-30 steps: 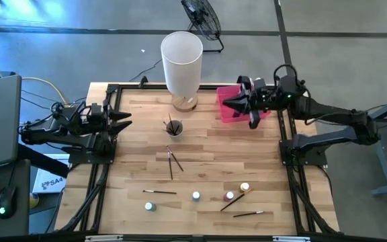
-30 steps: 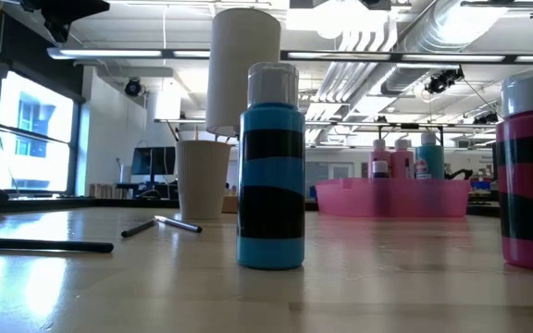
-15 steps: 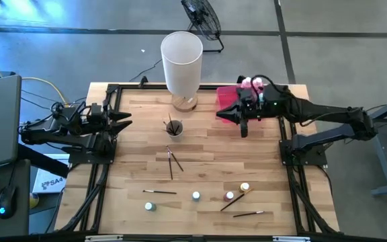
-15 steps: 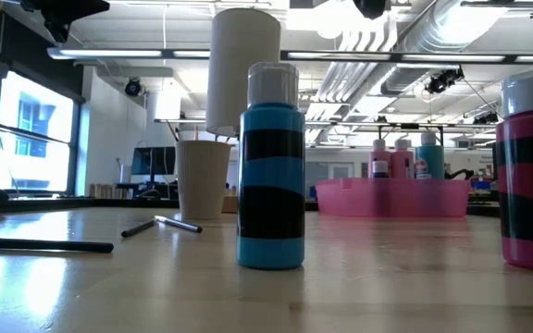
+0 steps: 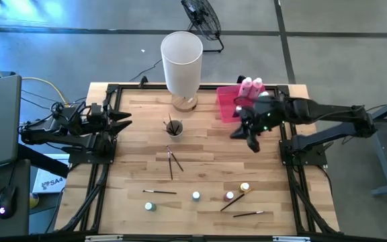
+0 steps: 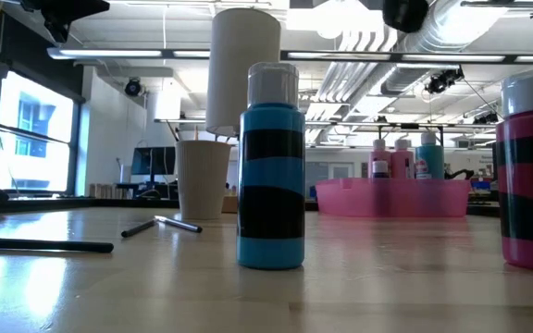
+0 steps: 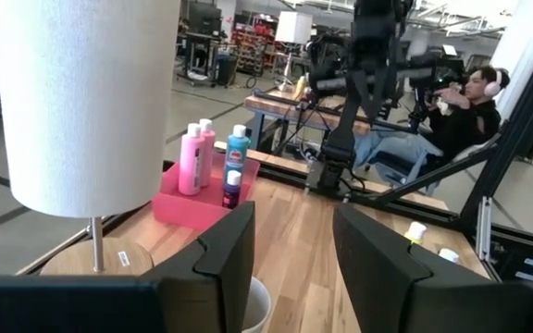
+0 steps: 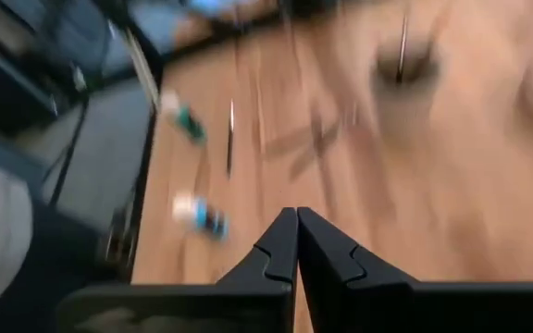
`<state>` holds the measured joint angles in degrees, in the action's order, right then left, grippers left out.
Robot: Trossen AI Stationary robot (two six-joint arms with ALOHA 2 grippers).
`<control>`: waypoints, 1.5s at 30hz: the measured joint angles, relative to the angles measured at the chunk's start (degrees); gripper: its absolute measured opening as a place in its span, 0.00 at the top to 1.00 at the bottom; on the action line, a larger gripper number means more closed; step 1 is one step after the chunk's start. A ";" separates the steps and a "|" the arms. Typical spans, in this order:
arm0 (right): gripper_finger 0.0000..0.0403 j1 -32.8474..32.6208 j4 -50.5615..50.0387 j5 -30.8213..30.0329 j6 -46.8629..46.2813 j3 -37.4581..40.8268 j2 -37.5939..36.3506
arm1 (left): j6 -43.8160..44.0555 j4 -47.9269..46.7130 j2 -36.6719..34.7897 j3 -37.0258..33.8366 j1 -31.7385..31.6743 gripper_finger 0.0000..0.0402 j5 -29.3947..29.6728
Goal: Pick & Place Paint Supplies
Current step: Put the small yellow paint bottle into the pink bin
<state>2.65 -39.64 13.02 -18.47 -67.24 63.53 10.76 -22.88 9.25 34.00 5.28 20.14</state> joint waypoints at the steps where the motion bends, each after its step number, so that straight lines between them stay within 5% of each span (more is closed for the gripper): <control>1: 0.99 -0.46 -2.74 0.45 -1.58 0.02 0.06 | 0.00 0.01 -0.01 0.00 0.00 0.64 0.00; 13: 0.99 -8.77 -15.33 1.04 -19.12 0.02 0.68 | 0.00 0.00 -0.01 0.00 0.00 0.64 0.11; 45: 0.99 -24.43 -26.43 -11.37 -28.02 0.04 1.75 | 4.54 -0.64 0.01 0.00 0.00 0.64 -0.04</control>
<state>-21.78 -66.07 1.65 -46.48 -67.20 65.28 15.31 -23.52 9.26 34.00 5.28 20.10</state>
